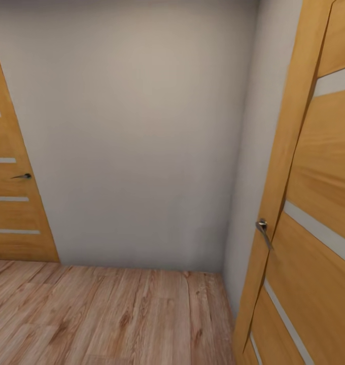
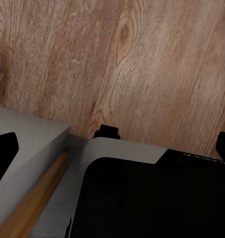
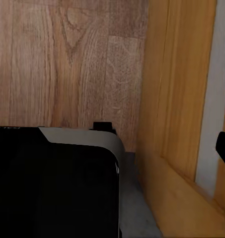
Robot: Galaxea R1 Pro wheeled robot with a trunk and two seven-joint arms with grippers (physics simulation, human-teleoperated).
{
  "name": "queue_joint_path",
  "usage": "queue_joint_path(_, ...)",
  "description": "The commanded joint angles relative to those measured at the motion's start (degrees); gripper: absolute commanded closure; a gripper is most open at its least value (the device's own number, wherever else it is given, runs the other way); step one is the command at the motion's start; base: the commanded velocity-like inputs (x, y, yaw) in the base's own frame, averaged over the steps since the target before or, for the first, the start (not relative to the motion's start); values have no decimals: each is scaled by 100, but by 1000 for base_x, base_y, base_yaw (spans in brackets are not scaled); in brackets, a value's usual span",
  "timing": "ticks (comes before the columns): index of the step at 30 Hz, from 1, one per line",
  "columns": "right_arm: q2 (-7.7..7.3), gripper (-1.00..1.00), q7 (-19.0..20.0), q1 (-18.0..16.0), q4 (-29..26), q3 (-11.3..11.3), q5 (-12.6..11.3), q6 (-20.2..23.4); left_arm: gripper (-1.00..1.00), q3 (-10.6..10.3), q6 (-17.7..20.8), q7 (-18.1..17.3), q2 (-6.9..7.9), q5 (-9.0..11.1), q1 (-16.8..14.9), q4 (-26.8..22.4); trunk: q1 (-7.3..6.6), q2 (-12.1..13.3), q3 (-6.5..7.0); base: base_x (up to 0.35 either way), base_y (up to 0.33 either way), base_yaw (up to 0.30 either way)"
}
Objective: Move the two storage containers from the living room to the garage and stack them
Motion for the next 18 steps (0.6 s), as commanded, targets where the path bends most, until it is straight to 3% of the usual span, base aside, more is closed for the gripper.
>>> queue_joint_path(1, 1, -100, -10, -9, 18, 48, -38, -33, -100, -48, -14, 14, 0, 43, -4, 2, 4, -6, -9, 297, -84, 0)
queue_joint_path(9, 1, -100, -10, -9, 18, 48, -36, -33, -100, -47, -14, 14, 12, 48, -4, 2, 4, -6, -9, 117, -23, 0)
queue_joint_path(18, -6, -100, -10, -9, 18, 50, -32, -31, -100, -50, -14, 14, 20, 50, -5, 2, 4, -6, -9, 295, -1, 0)
